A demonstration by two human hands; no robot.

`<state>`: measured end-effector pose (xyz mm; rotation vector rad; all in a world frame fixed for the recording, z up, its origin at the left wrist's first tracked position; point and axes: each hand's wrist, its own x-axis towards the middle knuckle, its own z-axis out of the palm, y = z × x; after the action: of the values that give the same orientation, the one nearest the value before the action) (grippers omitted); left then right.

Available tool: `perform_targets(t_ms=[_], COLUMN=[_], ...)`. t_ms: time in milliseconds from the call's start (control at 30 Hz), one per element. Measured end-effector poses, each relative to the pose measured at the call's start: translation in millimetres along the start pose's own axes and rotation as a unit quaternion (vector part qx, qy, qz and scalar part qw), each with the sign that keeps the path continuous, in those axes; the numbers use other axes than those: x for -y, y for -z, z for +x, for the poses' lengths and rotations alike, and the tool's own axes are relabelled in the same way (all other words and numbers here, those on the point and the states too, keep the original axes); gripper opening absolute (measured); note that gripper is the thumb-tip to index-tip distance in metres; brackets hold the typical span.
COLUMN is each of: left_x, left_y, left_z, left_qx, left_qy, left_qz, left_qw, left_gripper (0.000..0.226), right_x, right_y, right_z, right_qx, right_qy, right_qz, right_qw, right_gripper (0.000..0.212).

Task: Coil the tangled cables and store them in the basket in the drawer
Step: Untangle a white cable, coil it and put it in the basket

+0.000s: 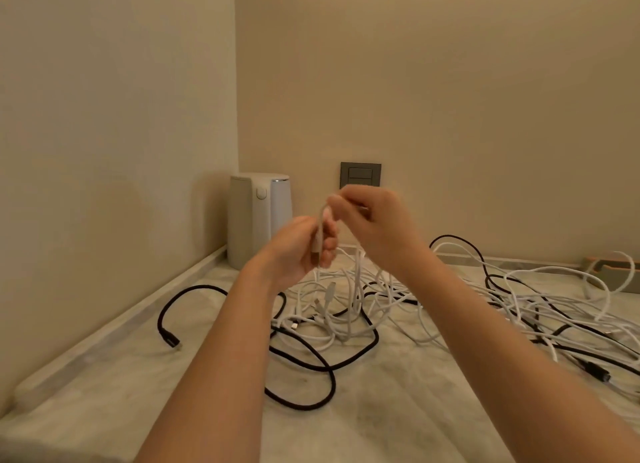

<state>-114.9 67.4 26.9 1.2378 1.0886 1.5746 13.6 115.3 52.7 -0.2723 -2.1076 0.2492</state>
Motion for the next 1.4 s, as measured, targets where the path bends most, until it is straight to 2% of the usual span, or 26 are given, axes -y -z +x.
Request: perform_targets(t_ms=[100, 200, 267, 400, 467, 533, 600, 700, 800, 900, 1000, 1133, 1267, 1400], left_x=[2.1, 2.7, 3.5, 1.3, 1.0, 3.2, 5.0, 7.4, 8.6, 9.5, 10.3, 10.1, 13.2, 12.9], left_y=[-7.4, -7.6, -6.4, -3.8, -1.0, 0.1, 0.9, 4.1, 14.3, 18.5, 15.5, 14.9, 14.5, 12.4], left_z=[-5.0, -3.4, -2.1, -2.0, -0.2, 2.5, 3.7, 2.6, 2.5, 2.9, 1.7, 1.3, 4.2, 5.5], left_qx=[0.099, 0.160, 0.177, 0.143, 0.110, 0.089, 0.075, 0.055, 0.016, -0.022, -0.022, -0.024, -0.069, -0.111], left_qy=[0.067, 0.085, 0.063, 0.005, -0.016, -0.022, -0.026, -0.037, -0.048, -0.048, -0.053, -0.069, -0.059, -0.054], left_qz=[-0.044, -0.117, -0.156, -0.281, -0.335, -0.364, -0.382, -0.426, -0.477, -0.501, -0.509, -0.543, -0.556, -0.543], left_qw=[0.992, 0.977, 0.970, 0.949, 0.936, 0.927, 0.921, 0.902, 0.877, 0.864, 0.859, 0.836, 0.826, 0.831], left_gripper=[0.055, 0.074, 0.070, 0.045, 0.044, 0.048, 0.051, 0.052, 0.059, 0.062, 0.060, 0.053, 0.051, 0.045], right_x=[-16.1, -31.0, -38.0, -44.2, -44.0, -42.0, -37.7, -33.0, -33.5, -38.3, -39.5, -27.0, -3.5, 15.0], right_y=[-8.9, -18.1, -21.6, -25.7, -25.7, -23.3, -22.5, -23.5, -26.7, -25.5, -23.6, -21.8, -18.5, -8.3], right_z=[-1.8, -3.9, -7.4, -19.0, -26.9, -34.3, -36.8, -39.1, -39.8, -39.0, -40.5, -42.0, -40.8, -41.0], right_qx=[-0.069, -0.062, -0.031, 0.057, 0.109, 0.158, 0.187, 0.184, 0.147, 0.073, 0.040, 0.118, 0.234, 0.309], right_qy=[-0.053, -0.144, -0.226, -0.336, -0.355, -0.356, -0.342, -0.301, -0.244, -0.203, -0.212, -0.134, -0.069, -0.048], right_qz=[0.079, 0.160, 0.217, 0.362, 0.403, 0.407, 0.371, 0.237, 0.091, -0.027, -0.140, -0.307, -0.343, -0.314], right_qw=[0.993, 0.975, 0.949, 0.868, 0.837, 0.826, 0.843, 0.905, 0.954, 0.976, 0.966, 0.935, 0.907, 0.896], right_gripper=[0.031, 0.038, 0.041, 0.032, 0.031, 0.033, 0.036, 0.035, 0.035, 0.035, 0.032, 0.031, 0.030, 0.029])
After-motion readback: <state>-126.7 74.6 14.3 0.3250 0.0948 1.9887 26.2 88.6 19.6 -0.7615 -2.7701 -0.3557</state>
